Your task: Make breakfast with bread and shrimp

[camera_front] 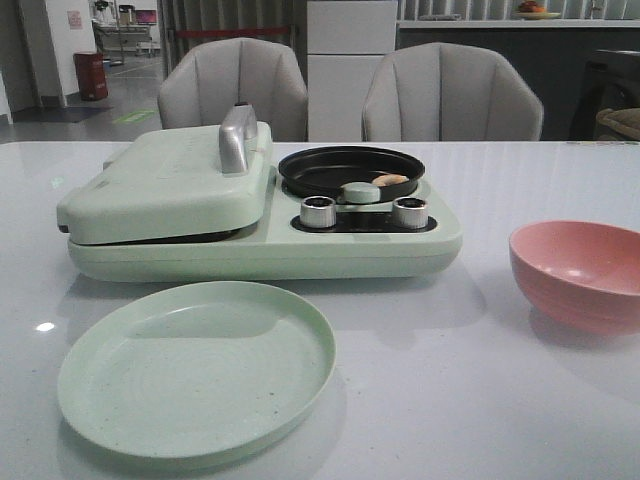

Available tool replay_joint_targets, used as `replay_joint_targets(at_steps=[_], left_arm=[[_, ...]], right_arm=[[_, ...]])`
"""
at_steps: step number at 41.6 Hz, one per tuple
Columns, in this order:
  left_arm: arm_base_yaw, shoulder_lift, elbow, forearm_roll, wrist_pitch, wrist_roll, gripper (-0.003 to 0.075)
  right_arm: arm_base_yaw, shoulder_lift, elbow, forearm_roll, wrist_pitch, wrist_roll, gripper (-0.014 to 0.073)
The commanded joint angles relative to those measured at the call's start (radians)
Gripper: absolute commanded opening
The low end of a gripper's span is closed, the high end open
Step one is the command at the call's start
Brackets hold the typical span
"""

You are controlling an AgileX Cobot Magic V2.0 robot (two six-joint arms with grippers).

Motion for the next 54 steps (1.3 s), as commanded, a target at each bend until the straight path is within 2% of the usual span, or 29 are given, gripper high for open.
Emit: replay_joint_targets(at_steps=[1, 38, 41, 44, 48, 54], left_arm=[[-0.001, -0.019, 0.030, -0.010, -0.140, -0.009, 0.0101], [-0.001, -0.019, 0.030, -0.010, -0.136, -0.009, 0.0102], [-0.001, -0.019, 0.030, -0.010, -0.135, -0.009, 0.0102], [-0.001, -0.019, 0.030, -0.010, -0.135, -0.009, 0.0102], [-0.001, -0.019, 0.030, -0.010, -0.134, -0.009, 0.0102], [0.001, -0.019, 0.030, -0.010, -0.134, -0.009, 0.0102]], right_arm=[[0.000, 0.005, -0.024, 0.000, -0.069, 0.000, 0.0022], [-0.001, -0.003, -0.020, -0.003, -0.091, 0.000, 0.0022], [-0.027, -0.056, 0.013, -0.017, -0.168, 0.000, 0.0022], [-0.086, -0.130, 0.086, -0.018, -0.305, 0.000, 0.0022], [-0.180, -0.241, 0.226, -0.017, -0.548, 0.000, 0.0022], [-0.260, -0.372, 0.444, -0.013, -0.802, 0.000, 0.0022]])
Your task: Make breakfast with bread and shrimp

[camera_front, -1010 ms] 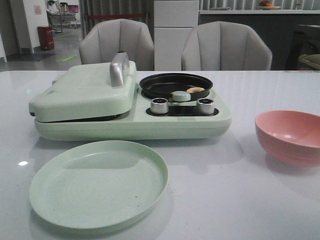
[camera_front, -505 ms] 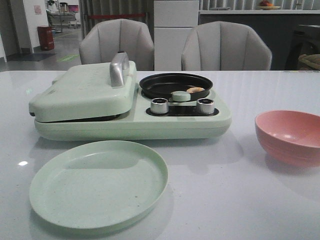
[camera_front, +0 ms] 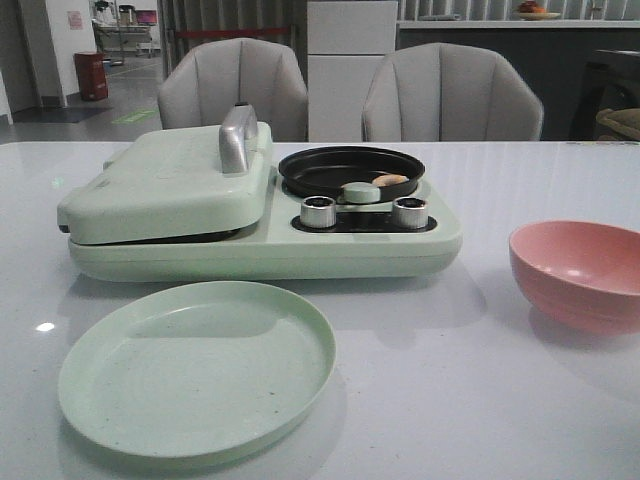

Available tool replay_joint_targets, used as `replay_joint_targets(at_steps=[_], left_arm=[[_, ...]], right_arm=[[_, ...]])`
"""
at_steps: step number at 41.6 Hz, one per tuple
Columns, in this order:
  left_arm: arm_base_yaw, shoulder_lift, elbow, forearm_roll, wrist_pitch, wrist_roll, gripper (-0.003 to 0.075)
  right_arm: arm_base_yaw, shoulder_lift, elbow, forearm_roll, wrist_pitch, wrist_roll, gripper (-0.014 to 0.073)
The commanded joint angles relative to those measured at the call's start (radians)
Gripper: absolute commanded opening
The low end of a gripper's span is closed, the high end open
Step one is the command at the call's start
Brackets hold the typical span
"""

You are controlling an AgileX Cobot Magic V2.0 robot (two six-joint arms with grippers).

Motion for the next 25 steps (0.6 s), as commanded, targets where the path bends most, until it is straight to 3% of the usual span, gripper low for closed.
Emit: replay_joint_targets(at_steps=[1, 11, 25], left_arm=[[0.001, -0.019, 0.030, -0.010, -0.091, -0.009, 0.0101], [0.001, -0.017, 0.030, -0.010, -0.091, -0.009, 0.0102], [0.001, -0.017, 0.030, -0.010, -0.089, -0.009, 0.0102]], right_arm=[[-0.043, -0.066, 0.107, -0.005, -0.269, 0.000, 0.0022], [-0.079, -0.179, 0.284, 0.071, -0.392, 0.000, 0.0022], [-0.079, -0.180, 0.287, 0.070, -0.456, 0.000, 0.0022]])
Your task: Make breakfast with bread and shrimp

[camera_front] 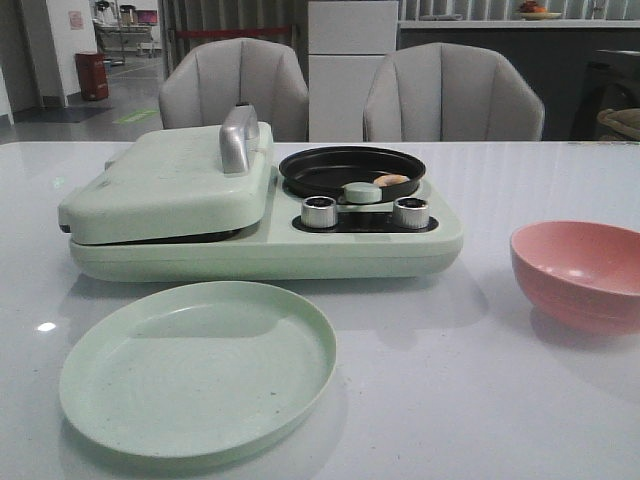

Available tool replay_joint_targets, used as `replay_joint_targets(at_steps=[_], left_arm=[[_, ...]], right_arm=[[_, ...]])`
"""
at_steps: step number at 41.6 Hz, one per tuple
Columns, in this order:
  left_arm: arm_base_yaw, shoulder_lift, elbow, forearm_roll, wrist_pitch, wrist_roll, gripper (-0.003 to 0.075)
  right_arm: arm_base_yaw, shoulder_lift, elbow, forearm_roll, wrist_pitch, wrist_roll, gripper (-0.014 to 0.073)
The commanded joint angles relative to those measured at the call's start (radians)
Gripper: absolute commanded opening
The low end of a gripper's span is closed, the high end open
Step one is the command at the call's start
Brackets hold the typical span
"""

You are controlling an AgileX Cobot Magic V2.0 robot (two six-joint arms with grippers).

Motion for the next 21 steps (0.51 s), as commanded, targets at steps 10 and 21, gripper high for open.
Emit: replay_joint_targets(at_steps=[10, 21], left_arm=[[0.001, -0.017, 0.030, -0.010, -0.087, -0.009, 0.0101], [0.001, -0.017, 0.030, -0.010, -0.087, -0.009, 0.0101]], right_arm=[[-0.016, -0.021, -0.016, 0.007, -0.093, 0.000, 0.0022], [-0.028, -0.021, -0.016, 0.007, -0.093, 0.000, 0.0022]])
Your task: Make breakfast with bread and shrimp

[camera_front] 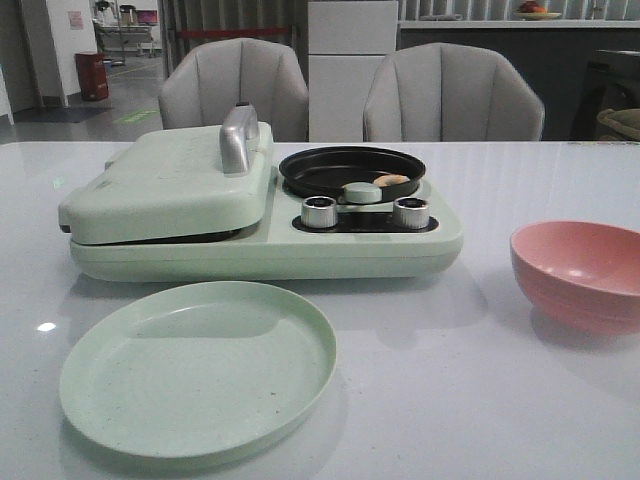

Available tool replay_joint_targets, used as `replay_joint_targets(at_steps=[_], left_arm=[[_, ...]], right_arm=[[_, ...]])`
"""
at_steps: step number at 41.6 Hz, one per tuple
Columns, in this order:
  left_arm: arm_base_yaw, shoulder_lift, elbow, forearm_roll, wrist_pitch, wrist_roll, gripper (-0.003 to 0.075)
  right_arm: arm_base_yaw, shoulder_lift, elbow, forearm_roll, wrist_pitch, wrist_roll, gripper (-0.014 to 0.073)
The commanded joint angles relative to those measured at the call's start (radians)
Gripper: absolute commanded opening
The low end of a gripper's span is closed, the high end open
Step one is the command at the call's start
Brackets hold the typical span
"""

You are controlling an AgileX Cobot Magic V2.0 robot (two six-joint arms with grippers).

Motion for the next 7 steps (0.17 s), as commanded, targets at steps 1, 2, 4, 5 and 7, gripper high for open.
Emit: replay_joint_targets(at_steps=[1, 2, 4, 5, 7], left_arm=[[0.001, -0.017, 0.030, -0.010, -0.087, -0.009, 0.0101], [0.001, -0.017, 0.030, -0.010, -0.087, -0.009, 0.0102], [0.001, -0.017, 0.030, -0.010, -0.087, -0.009, 0.0102], [0.001, -0.017, 0.030, -0.010, -0.087, -0.009, 0.0102], [0.001, -0.017, 0.030, -0.010, -0.087, -0.009, 0.0102]], right_arm=[[-0.001, -0.021, -0.016, 0.005, -0.079, 0.000, 0.0022], [-0.001, -0.021, -0.016, 0.005, -0.079, 0.000, 0.0022], [0.001, -0.021, -0.016, 0.005, -0.079, 0.000, 0.0022], [0.002, -0.021, -0.016, 0.005, -0.079, 0.000, 0.0022], [0.002, -0.021, -0.016, 0.005, -0.079, 0.000, 0.0022]])
